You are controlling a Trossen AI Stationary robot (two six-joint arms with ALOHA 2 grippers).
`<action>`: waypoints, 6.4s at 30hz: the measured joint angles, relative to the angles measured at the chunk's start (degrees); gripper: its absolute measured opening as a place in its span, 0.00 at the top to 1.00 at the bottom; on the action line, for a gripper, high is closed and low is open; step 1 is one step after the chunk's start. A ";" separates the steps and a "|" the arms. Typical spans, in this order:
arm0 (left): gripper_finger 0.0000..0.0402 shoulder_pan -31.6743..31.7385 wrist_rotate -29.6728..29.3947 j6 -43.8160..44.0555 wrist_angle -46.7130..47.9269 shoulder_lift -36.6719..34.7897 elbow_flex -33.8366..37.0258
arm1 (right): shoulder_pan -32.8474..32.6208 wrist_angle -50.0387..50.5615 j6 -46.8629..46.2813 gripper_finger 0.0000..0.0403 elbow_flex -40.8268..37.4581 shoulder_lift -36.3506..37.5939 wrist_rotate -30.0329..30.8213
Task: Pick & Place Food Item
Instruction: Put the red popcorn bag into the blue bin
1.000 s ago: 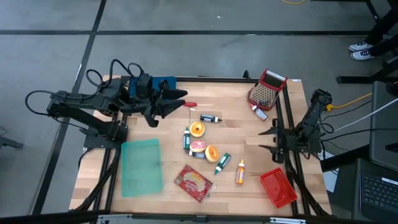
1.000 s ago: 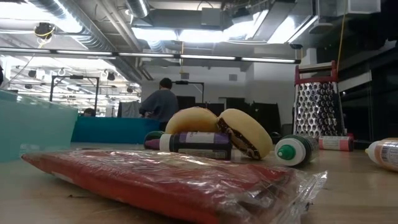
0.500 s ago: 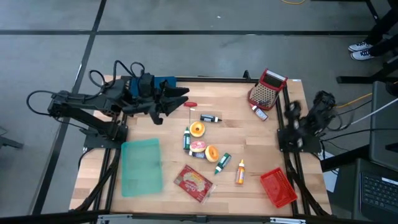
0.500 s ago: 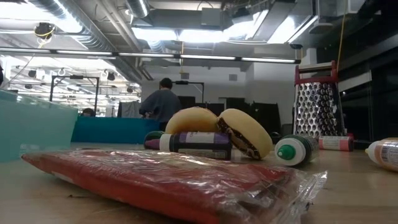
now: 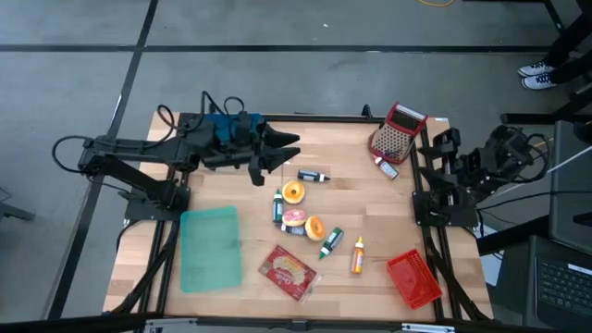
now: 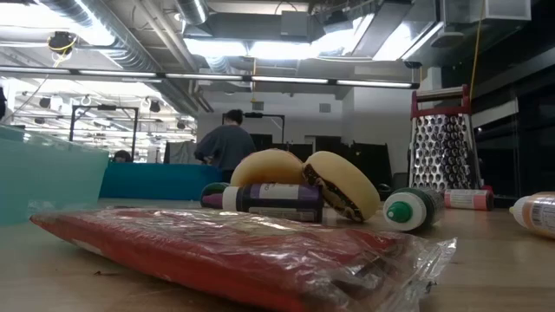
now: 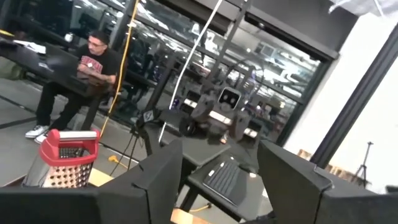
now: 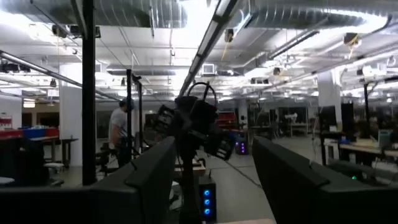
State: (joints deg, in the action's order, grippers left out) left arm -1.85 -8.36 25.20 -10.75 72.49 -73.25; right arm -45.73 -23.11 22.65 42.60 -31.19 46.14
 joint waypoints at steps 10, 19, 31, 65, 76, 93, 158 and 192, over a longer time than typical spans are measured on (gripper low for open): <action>0.49 0.20 2.72 -2.87 0.70 0.04 0.00 | 2.14 -0.36 0.12 0.46 13.89 -11.75 -4.07; 0.49 0.20 3.34 -2.00 6.00 -0.20 0.00 | 2.14 -0.20 -16.44 0.46 16.27 -14.12 -21.40; 0.49 0.20 4.00 -2.11 6.28 -0.20 0.00 | 4.55 -7.43 -16.85 0.46 16.27 -18.06 -6.03; 0.49 23.64 15.20 -18.57 33.59 -1.40 -0.12 | 49.31 62.78 -37.21 0.46 48.46 -40.43 -14.50; 0.49 11.25 12.98 -15.87 47.02 -1.57 -0.06 | 44.69 85.70 -54.76 0.46 48.41 -42.21 -26.27; 0.49 -11.81 -19.39 15.61 19.95 -1.25 21.22 | 31.15 67.47 -67.32 0.46 19.14 -31.04 -28.22; 0.42 -17.00 15.71 49.47 23.80 29.64 19.37 | 30.84 58.45 -58.16 0.46 15.44 -22.43 -32.27; 1.00 -15.89 20.04 49.49 4.07 34.58 19.93 | 30.84 53.97 -58.20 0.46 15.44 -22.43 -32.05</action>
State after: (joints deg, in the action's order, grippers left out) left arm -17.75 11.68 74.69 -6.68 107.07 -53.32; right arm -14.89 30.86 -35.55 58.04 -53.63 14.09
